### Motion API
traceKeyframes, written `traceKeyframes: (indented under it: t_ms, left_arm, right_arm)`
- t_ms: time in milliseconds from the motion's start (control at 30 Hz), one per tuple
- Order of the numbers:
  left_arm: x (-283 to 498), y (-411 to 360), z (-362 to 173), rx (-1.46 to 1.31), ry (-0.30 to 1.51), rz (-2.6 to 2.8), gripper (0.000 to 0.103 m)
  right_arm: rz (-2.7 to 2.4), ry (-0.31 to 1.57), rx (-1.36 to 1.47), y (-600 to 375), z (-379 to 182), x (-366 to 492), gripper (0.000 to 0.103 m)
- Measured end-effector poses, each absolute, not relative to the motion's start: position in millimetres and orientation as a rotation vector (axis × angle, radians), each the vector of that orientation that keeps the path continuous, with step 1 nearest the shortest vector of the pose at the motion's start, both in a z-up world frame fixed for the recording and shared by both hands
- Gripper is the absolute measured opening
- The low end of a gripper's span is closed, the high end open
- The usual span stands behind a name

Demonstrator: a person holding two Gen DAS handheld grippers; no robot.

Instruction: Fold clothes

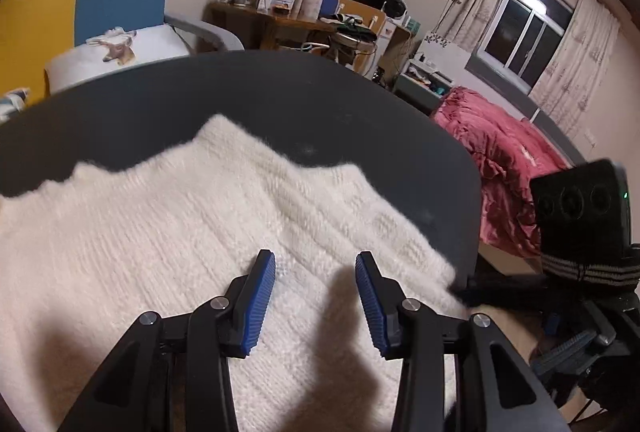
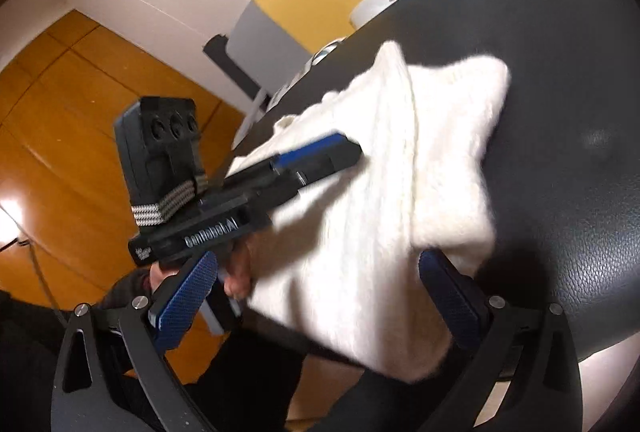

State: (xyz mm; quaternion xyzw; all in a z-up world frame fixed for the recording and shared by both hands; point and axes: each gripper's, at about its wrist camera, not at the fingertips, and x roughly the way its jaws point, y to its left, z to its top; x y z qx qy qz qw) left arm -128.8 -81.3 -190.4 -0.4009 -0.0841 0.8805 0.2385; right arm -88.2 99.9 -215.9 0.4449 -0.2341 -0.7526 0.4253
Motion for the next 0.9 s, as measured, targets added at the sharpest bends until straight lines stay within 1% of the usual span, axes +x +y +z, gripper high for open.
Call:
traceKeyframes:
  t_ms: [67, 167, 267, 300, 333, 400, 467, 533, 600, 667, 733, 767, 900]
  left_arm:
    - [-130.0, -89.0, -194.7, -1.074, -0.308, 2.398, 0.041]
    - [-128.4, -99.3, -194.9, -1.038, -0.413, 2.371, 0.041]
    - [-129.4, -100.5, -198.0, -1.040, -0.443, 2.345, 0.041]
    - [-130.1, -99.5, -198.6, -1.044, -0.439, 2.341, 0.041]
    - [-128.9, -98.8, -198.3, -1.042, -0.426, 2.343, 0.041]
    - [-126.1, -90.2, -198.1, -1.051, -0.317, 2.362, 0.041]
    - [-124.1, -79.4, -198.2, -1.059, -0.227, 2.392, 0.041]
    - [-121.9, -75.0, -198.1, -1.065, -0.186, 2.409, 0.041]
    - [-120.4, -76.5, -198.2, -1.068, -0.186, 2.410, 0.041]
    - [-120.1, -83.0, -196.6, -1.061, -0.242, 2.389, 0.041]
    - [-124.3, -100.1, -192.8, -1.069, -0.377, 2.336, 0.042]
    - [-127.1, -106.4, -190.9, -1.071, -0.423, 2.323, 0.042]
    - [-142.7, -133.1, -176.1, -1.052, -0.504, 2.351, 0.042]
  right_arm:
    - [-1.970, -0.593, 1.078, 100.7, -212.4, -88.9, 0.103]
    - [-2.008, -0.745, 1.045, 103.9, -218.1, -89.3, 0.103]
    - [-1.959, -0.807, 1.019, 104.7, -216.4, -103.7, 0.103]
    - [-1.978, -0.840, 0.993, 109.1, -213.3, -102.3, 0.103]
    - [-1.973, -0.920, 0.952, 114.6, -211.6, -102.4, 0.103]
    - [-1.960, -1.079, 0.873, 125.7, -209.0, -102.4, 0.103]
    - [-1.997, -1.259, 0.945, 132.8, -226.1, -105.5, 0.103]
    - [-2.021, -1.280, 0.994, 127.0, -236.0, -108.0, 0.103]
    - [-2.075, -1.191, 1.028, 120.3, -228.5, -102.3, 0.103]
    - [-2.078, -1.149, 1.071, 122.5, -225.6, -98.6, 0.103]
    - [-2.082, -1.040, 1.122, 132.3, -217.1, -88.0, 0.103]
    - [-2.112, -0.939, 1.136, 135.9, -210.0, -84.5, 0.103]
    - [-2.206, -0.526, 1.179, 150.6, -181.3, -70.9, 0.103]
